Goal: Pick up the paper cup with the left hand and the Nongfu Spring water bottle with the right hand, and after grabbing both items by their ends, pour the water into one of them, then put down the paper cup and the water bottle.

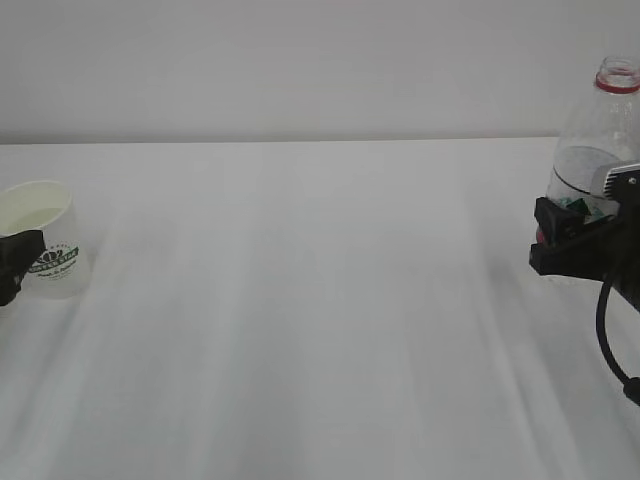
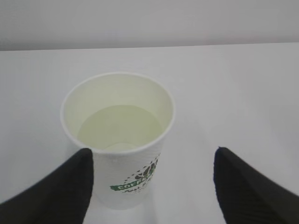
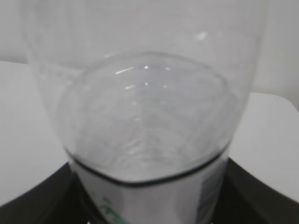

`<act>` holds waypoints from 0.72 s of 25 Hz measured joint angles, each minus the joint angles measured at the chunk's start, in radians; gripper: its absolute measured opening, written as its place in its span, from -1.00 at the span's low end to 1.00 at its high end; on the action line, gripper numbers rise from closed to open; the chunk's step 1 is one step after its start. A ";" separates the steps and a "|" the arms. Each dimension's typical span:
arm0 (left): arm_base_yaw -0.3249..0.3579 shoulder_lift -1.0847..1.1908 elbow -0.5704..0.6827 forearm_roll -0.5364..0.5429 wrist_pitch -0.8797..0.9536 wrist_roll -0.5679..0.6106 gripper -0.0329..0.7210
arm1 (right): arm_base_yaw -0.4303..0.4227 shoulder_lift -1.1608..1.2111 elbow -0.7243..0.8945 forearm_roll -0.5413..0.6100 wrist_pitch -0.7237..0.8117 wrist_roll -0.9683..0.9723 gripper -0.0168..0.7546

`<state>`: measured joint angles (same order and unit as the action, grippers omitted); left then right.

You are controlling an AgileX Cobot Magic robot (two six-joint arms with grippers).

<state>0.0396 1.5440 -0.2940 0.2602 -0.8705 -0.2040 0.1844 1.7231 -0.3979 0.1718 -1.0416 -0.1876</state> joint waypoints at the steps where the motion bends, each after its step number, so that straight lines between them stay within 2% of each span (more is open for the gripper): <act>1: 0.000 0.000 0.000 0.000 0.000 0.000 0.62 | 0.000 0.000 0.000 0.000 0.000 0.000 0.34; 18: 0.000 0.000 0.000 0.002 -0.002 0.000 0.62 | 0.000 0.180 -0.128 0.000 -0.047 0.038 0.34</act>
<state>0.0396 1.5440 -0.2940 0.2620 -0.8724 -0.2040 0.1844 1.9030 -0.5254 0.1718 -1.0887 -0.1492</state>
